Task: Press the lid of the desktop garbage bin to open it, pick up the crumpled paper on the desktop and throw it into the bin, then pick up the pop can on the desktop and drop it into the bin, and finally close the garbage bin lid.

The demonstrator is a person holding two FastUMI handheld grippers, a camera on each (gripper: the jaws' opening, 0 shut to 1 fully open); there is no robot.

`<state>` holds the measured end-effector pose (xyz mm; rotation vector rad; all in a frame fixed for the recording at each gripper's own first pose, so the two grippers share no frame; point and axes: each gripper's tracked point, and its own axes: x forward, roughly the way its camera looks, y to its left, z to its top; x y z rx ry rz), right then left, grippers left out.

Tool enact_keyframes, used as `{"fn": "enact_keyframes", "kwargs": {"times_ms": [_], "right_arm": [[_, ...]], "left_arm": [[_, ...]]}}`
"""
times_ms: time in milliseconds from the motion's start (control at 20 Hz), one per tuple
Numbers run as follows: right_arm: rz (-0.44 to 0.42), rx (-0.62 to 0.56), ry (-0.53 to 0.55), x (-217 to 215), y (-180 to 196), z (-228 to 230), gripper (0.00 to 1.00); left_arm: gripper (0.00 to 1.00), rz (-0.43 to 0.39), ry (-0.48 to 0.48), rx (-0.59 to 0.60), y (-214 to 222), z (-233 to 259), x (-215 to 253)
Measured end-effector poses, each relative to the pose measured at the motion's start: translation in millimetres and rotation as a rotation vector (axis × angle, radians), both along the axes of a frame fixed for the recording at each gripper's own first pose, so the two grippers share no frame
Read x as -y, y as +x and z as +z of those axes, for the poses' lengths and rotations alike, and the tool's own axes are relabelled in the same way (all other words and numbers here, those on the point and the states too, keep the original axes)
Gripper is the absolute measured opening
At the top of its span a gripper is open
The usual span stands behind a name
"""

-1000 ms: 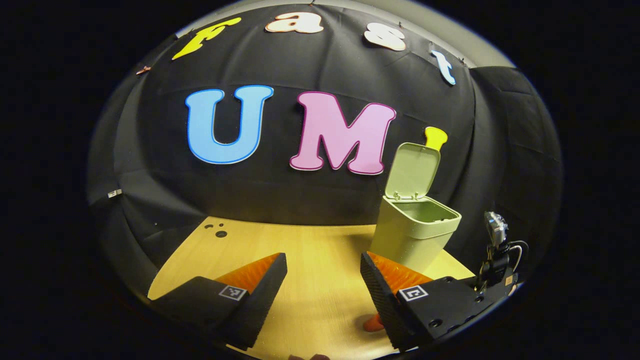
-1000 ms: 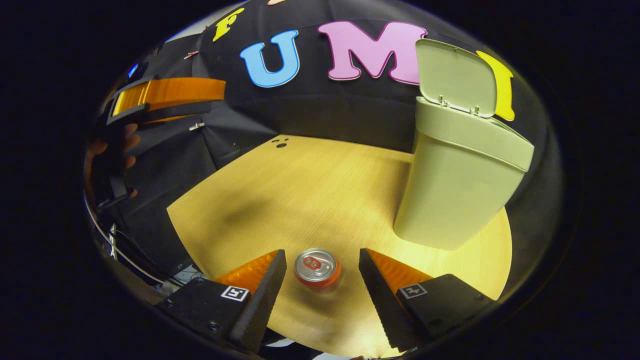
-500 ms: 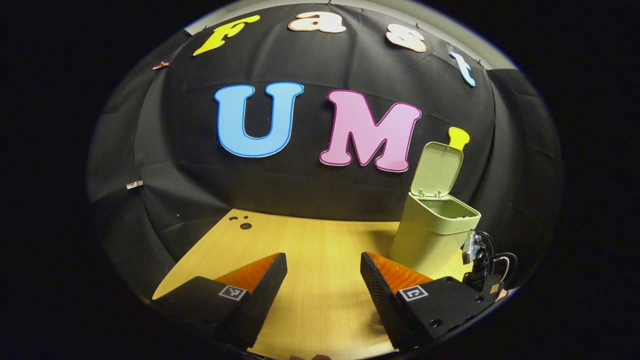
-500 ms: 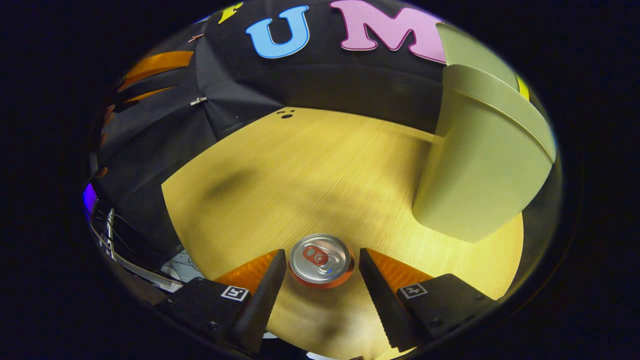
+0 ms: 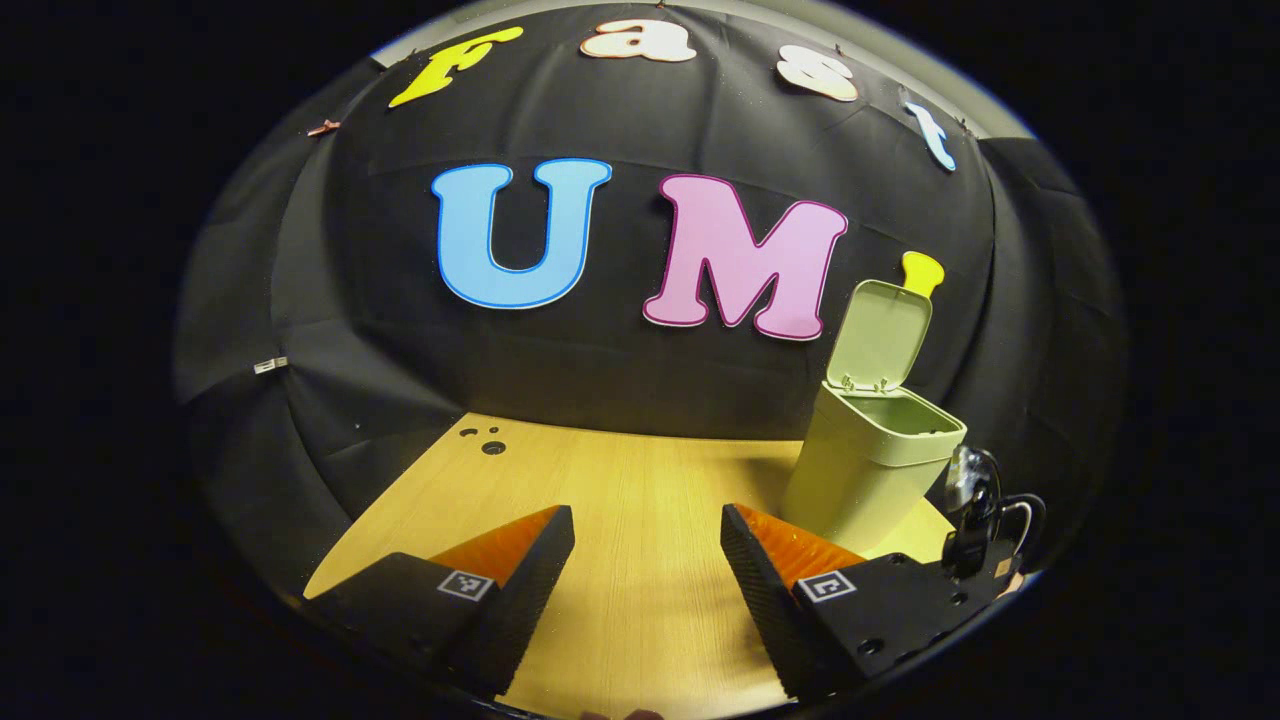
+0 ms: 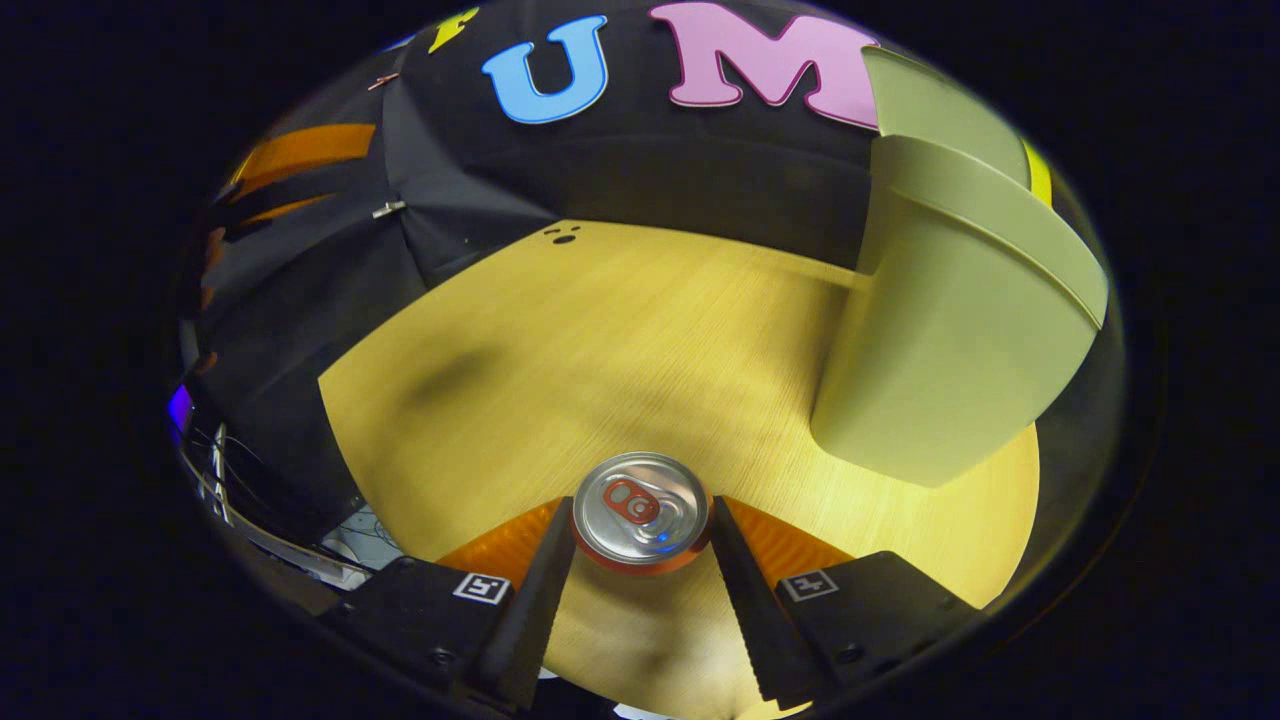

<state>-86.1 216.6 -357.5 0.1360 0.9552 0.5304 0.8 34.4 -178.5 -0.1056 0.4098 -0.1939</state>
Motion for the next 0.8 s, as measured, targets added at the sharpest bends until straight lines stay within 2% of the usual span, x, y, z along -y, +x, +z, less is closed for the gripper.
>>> {"fn": "enact_keyframes", "kwargs": {"times_ms": [300,350,400,550,600,650,800], "right_arm": [[-0.061,0.066,0.067,20.1,24.1,62.4,0.82],[-0.072,0.079,0.080,21.5,30.3,72.7,0.78],[-0.084,0.093,0.096,23.5,35.1,85.1,0.82],[-0.126,0.150,0.142,29.3,52.2,124.5,0.82],[-0.139,0.172,0.158,32.7,58.3,137.3,0.82],[-0.152,0.197,0.172,36.0,65.7,150.6,0.82],[-0.194,0.267,0.190,52.8,89.3,182.4,0.82]], "left_arm": [[0.94,-0.027,-0.003,0.004,5.1,0.6,14.1],[0.94,-0.030,-0.005,0.005,6.4,1.3,16.2],[0.94,-0.034,-0.006,0.007,7.4,0.9,18.0],[0.94,-0.044,-0.010,0.011,10.8,2.4,25.1],[0.98,-0.048,-0.011,0.012,11.3,2.6,27.0],[0.94,-0.051,-0.010,0.013,12.0,3.6,28.8],[0.94,-0.061,-0.015,0.012,13.5,3.0,34.5]]}}
